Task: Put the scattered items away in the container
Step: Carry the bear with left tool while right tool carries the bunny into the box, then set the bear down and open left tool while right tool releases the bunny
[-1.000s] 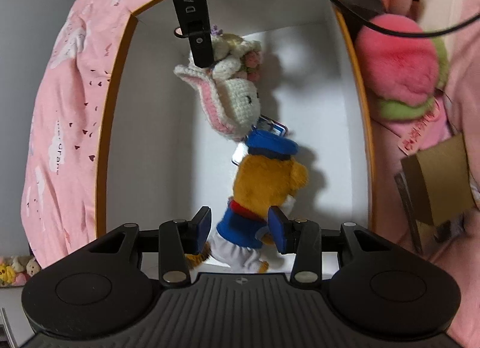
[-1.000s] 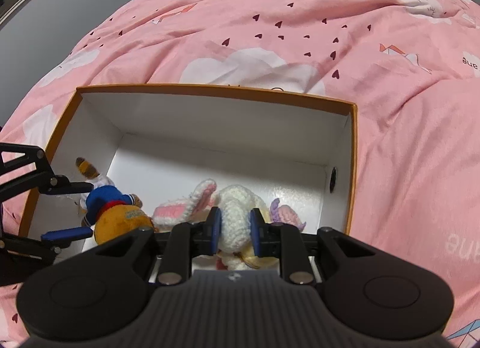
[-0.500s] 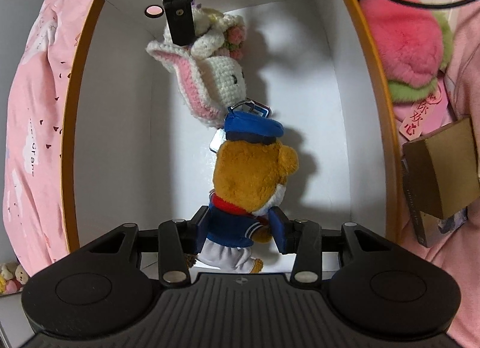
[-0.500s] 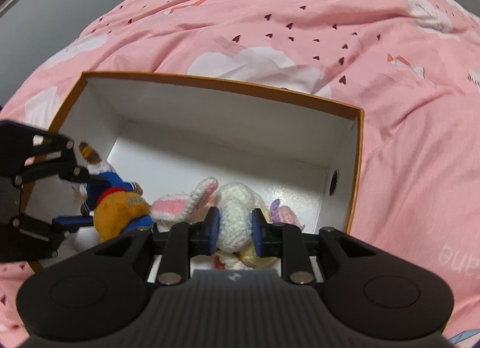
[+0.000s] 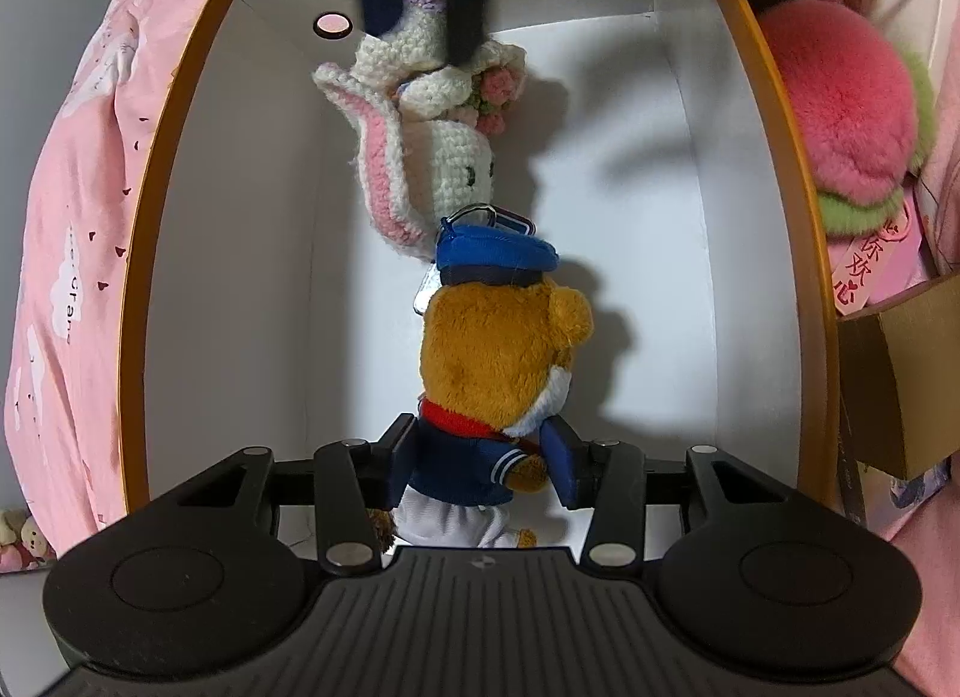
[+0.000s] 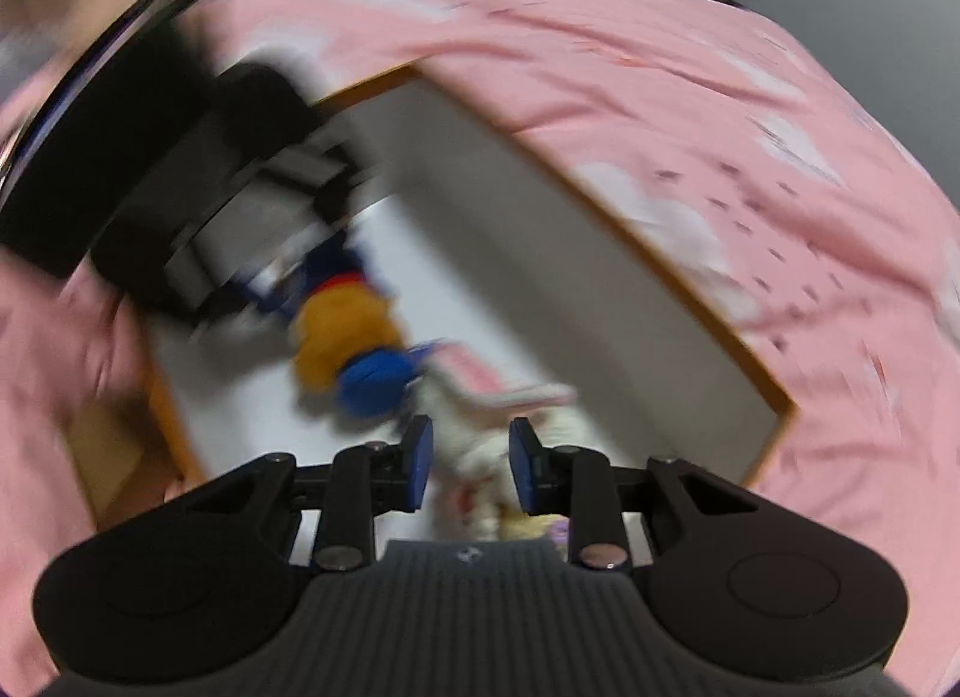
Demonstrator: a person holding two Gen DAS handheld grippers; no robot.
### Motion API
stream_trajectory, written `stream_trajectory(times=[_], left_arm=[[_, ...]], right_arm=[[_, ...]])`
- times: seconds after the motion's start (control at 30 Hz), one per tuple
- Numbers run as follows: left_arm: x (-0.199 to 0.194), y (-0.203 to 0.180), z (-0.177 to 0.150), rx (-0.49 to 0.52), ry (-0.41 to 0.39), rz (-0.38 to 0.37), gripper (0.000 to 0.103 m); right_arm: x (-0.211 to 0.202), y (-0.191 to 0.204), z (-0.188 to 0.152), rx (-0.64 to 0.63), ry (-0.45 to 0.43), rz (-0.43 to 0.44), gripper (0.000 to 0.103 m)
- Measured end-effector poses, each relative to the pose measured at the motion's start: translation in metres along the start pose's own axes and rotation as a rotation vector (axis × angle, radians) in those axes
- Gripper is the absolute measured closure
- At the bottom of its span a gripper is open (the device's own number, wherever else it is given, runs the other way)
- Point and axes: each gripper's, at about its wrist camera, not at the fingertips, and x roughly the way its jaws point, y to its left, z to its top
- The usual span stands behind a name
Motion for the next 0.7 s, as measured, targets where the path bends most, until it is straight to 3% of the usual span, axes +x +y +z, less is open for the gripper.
stream_trajectory(times=[0.2, 0.27, 0.33, 0.43, 0.57, 0.7], left_arm=[[0.003, 0.007, 0.002, -0.055, -0.017, -0.002, 0.049], [0.005, 0.013, 0.003, -0.115, -0.019, -0.008, 0.048], [0.006, 0.021, 0.003, -0.184, -0.030, -0.017, 0.048], [0.007, 0.034, 0.001, -0.298, -0.044, -0.037, 0.049], [0.008, 0.048, -0.003, -0.437, -0.065, -0.077, 0.052], [0.008, 0.065, -0.009, -0.598, -0.071, -0.138, 0.056]], right_arm=[[0.035, 0.012, 0.007, -0.147, 0.106, -0.119, 0.061], [0.045, 0.007, 0.009, -0.156, 0.122, -0.138, 0.057], [0.053, 0.003, 0.011, -0.171, 0.137, -0.150, 0.044], [0.065, 0.003, 0.010, -0.218, 0.167, -0.182, 0.041], [0.080, 0.001, 0.008, -0.217, 0.212, -0.195, 0.043], [0.077, -0.017, 0.014, -0.049, 0.194, -0.176, 0.060]])
